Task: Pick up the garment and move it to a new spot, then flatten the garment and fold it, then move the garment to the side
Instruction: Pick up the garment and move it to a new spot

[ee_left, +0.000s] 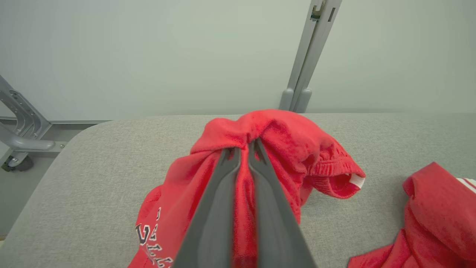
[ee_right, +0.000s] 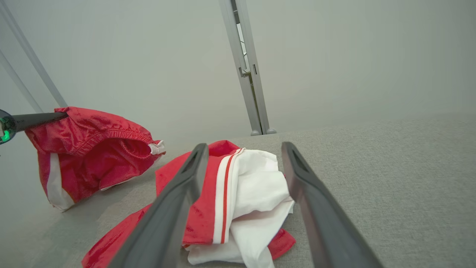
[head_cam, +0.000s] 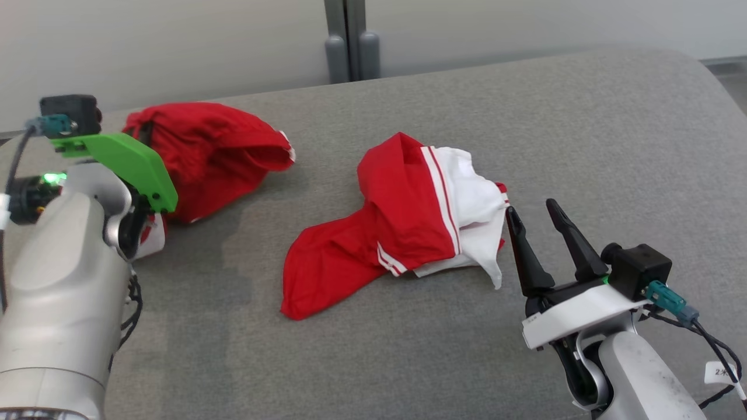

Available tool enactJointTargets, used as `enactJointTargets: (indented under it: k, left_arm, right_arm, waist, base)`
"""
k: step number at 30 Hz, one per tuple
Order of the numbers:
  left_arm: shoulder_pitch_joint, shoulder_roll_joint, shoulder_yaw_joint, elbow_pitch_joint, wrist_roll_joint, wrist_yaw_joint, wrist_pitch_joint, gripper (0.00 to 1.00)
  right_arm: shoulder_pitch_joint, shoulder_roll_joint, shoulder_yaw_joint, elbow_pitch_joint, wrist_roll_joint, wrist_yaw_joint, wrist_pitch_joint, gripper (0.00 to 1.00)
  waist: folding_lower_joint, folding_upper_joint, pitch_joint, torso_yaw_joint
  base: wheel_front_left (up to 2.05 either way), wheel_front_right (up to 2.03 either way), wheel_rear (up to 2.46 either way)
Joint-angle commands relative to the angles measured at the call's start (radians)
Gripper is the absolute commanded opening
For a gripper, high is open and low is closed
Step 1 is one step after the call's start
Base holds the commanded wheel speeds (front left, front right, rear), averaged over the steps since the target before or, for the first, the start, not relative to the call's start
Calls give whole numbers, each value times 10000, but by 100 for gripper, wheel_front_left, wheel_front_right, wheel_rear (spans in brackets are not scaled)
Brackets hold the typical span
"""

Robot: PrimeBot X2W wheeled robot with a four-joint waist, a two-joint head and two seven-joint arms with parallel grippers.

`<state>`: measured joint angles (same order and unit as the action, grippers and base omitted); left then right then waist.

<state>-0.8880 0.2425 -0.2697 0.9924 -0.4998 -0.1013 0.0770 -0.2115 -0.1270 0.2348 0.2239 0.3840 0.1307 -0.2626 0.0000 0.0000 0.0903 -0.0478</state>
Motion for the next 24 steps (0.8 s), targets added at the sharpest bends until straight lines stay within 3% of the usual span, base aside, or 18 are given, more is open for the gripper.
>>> enactJointTargets:
  k: [1, 2, 13, 18, 24]
  left_arm:
    - [-184, 183, 11, -270, -75, -26, 76, 0]
    - [-258, 681, 107, -1107, -139, 30, 442, 0]
    - [306, 1551, 613, -3422, -486, 671, 1281, 0]
    - [475, 1801, 909, -3763, -712, 912, 1406, 0]
    - [516, 1833, 1297, -3212, -1110, 987, 1297, 0]
  right_arm:
    - [109, -15, -26, -21, 11, 1, -31, 100]
    - [178, 8, -35, -63, -14, 1, -31, 100]
    - [-43, -211, 20, -141, -59, 1, -31, 100]
    - [-251, -329, 133, -176, -71, 1, -31, 100]
    - [-523, -641, 349, -280, -123, 1, -31, 100]
  waist:
    - [0, 0, -331, 784]
    - [0, 0, -289, 1358]
    - [0, 0, 120, 2688]
    - [0, 0, 410, 2981]
    - [0, 0, 1087, 3222]
  base:
    - [0, 0, 0]
    - [0, 0, 0]
    - [0, 0, 0]
    - [0, 0, 0]
    - [0, 0, 0]
